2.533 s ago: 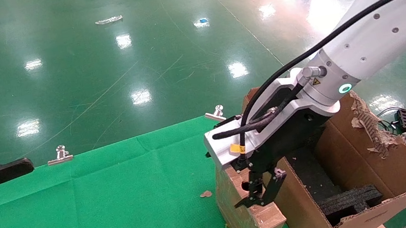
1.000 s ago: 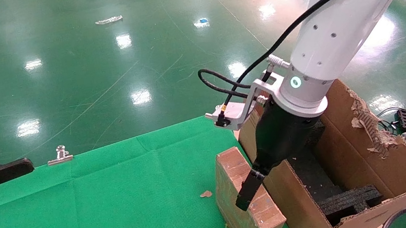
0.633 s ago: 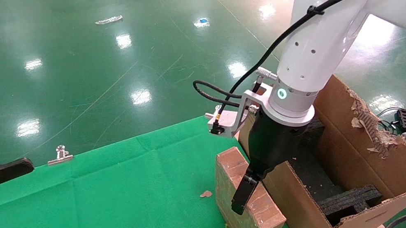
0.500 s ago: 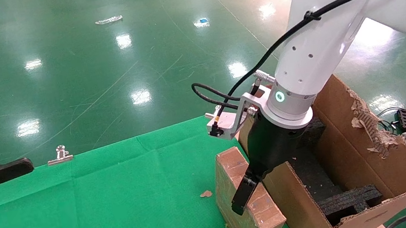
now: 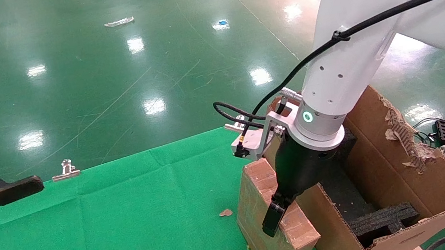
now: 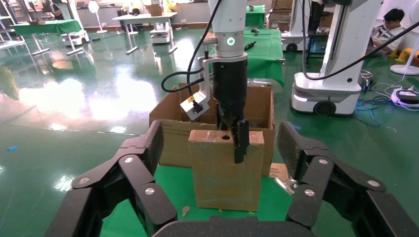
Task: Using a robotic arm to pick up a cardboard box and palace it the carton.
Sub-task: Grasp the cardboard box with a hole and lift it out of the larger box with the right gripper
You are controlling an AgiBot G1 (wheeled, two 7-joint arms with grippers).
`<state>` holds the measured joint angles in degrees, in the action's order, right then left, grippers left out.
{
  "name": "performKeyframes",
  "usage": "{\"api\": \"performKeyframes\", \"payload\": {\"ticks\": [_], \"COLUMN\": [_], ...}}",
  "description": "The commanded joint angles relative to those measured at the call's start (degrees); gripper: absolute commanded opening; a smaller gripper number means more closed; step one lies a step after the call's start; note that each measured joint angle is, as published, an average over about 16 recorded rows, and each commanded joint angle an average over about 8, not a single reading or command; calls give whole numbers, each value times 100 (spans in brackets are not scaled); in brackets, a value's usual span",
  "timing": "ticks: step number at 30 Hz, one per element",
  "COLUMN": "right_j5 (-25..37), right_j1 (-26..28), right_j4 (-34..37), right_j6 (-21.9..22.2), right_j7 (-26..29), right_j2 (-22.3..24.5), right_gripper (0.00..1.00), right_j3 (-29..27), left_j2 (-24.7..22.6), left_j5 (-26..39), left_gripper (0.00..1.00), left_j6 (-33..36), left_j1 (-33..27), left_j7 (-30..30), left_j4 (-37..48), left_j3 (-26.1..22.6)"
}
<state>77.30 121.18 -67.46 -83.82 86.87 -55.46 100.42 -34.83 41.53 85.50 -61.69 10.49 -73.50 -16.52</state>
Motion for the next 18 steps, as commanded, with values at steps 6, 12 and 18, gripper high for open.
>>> {"api": "performKeyframes", "payload": {"ticks": [6, 12, 18], "right_j5": [23, -42, -307], "right_j1": [-3, 58, 364], "right_j4": [-93, -216, -353], "right_j6": [30, 208, 606], "right_j7": [36, -137, -773], "right_j2": [76, 281, 864], "right_gripper": [0, 0, 0], "right_j3": [9, -117, -551], "left_j2": [1, 2, 3], "left_j5": [-2, -3, -5], "left_gripper": [0, 0, 0], "left_j6": [-1, -2, -3], "left_j1": [-1, -1, -2], "left_j7": [-1, -2, -4], "left_j4": [0, 0, 0], "left_j3": [-3, -5, -7]}}
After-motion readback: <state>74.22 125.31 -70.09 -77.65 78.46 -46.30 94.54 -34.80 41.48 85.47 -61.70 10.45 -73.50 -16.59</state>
